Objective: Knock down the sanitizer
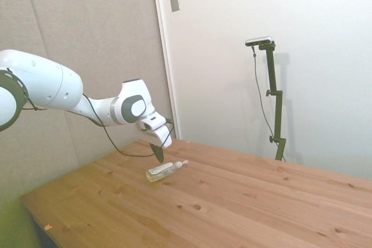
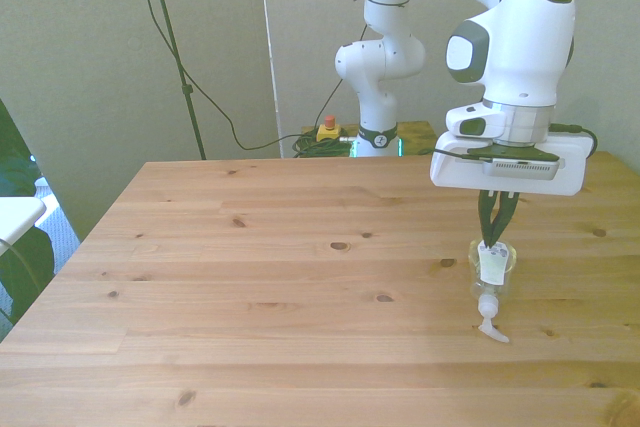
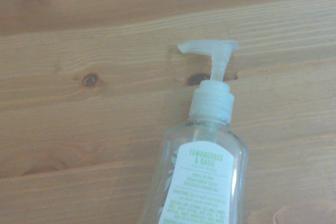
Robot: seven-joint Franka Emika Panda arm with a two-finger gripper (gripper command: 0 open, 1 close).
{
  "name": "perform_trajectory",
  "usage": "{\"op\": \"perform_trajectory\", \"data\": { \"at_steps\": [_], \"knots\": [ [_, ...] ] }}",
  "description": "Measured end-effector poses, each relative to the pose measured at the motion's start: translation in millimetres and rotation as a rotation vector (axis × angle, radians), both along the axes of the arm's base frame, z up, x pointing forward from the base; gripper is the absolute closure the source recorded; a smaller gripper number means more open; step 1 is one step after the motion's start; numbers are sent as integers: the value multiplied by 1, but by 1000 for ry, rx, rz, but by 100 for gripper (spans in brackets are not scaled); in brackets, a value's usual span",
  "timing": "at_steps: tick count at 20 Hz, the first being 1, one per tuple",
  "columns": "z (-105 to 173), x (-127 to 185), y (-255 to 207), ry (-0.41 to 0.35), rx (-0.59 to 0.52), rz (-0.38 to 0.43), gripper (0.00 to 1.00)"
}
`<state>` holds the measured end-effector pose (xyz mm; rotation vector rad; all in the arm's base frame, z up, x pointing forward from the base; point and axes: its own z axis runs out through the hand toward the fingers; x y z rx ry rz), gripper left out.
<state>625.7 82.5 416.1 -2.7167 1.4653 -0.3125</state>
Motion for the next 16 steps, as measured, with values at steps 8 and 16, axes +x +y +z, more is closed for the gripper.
{"op": "perform_trajectory", "data": {
  "at_steps": [8,16],
  "knots": [
    [13,-39,10,14,22,50,0],
    [16,-85,26,59,33,106,0]
  ]
}}
